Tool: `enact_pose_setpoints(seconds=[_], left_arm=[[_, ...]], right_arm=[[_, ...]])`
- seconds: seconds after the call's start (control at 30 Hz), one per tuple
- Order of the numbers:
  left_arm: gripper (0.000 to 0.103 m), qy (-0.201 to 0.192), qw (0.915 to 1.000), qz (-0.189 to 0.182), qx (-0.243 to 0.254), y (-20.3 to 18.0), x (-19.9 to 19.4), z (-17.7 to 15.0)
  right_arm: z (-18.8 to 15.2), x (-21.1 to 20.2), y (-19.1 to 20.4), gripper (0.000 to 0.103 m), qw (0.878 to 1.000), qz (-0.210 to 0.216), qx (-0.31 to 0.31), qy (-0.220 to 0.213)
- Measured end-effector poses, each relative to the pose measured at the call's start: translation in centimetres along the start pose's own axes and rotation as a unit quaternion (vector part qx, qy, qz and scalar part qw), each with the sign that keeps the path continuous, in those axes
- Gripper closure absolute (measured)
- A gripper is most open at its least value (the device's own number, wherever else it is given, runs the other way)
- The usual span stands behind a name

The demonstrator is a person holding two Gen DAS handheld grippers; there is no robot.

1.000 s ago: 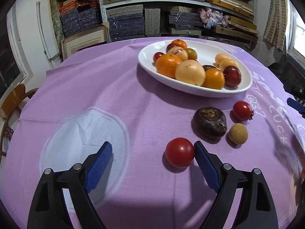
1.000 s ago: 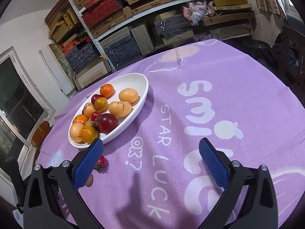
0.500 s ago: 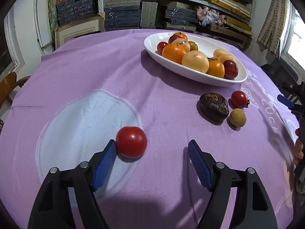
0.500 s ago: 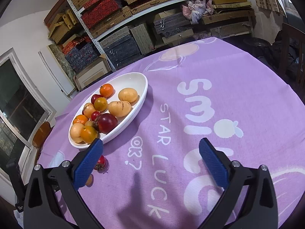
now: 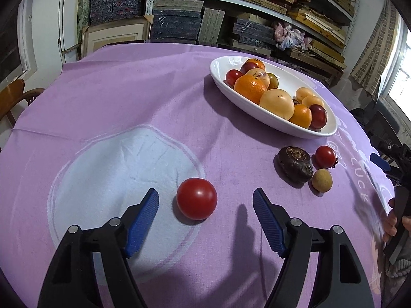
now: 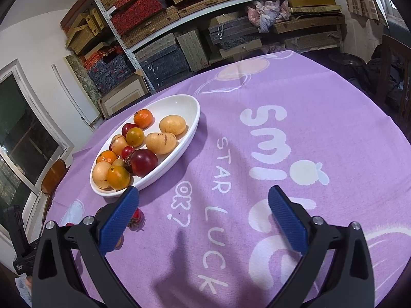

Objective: Organize fruits
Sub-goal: 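Approach the red tomato on the cloth with the left tool, then close the left tool on the red tomato while the right tool grasps the small red tomato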

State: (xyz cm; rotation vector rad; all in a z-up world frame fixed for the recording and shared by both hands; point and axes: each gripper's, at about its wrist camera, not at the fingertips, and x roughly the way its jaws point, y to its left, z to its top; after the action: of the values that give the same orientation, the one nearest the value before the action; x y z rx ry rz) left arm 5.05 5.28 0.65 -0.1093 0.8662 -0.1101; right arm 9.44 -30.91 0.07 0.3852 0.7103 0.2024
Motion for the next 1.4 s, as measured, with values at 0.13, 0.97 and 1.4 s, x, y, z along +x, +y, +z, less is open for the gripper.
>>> enact_pose_setpoints(seconds=[0.13, 0.97, 1.4], left_arm=[[0.049, -0.011, 0.9998, 0.003, 0.014, -0.4, -0.3, 0.0], [0.073, 0.001, 0.9997, -0.002, 0.022, -0.6, 0.1, 0.0], [0.073, 0.004, 0.9997, -0.002, 0.024, -0.5, 0.4, 0.0]], right_arm=[[-0.1, 0.0, 0.2, 0.004, 1.000, 0.000, -0.001, 0.001], [-3.4, 1.4, 8.9, 0.011, 0.972, 0.007, -0.231, 0.035], [-2.8, 6.3, 11.2, 0.049, 0.965, 0.013, -0.243, 0.101]])
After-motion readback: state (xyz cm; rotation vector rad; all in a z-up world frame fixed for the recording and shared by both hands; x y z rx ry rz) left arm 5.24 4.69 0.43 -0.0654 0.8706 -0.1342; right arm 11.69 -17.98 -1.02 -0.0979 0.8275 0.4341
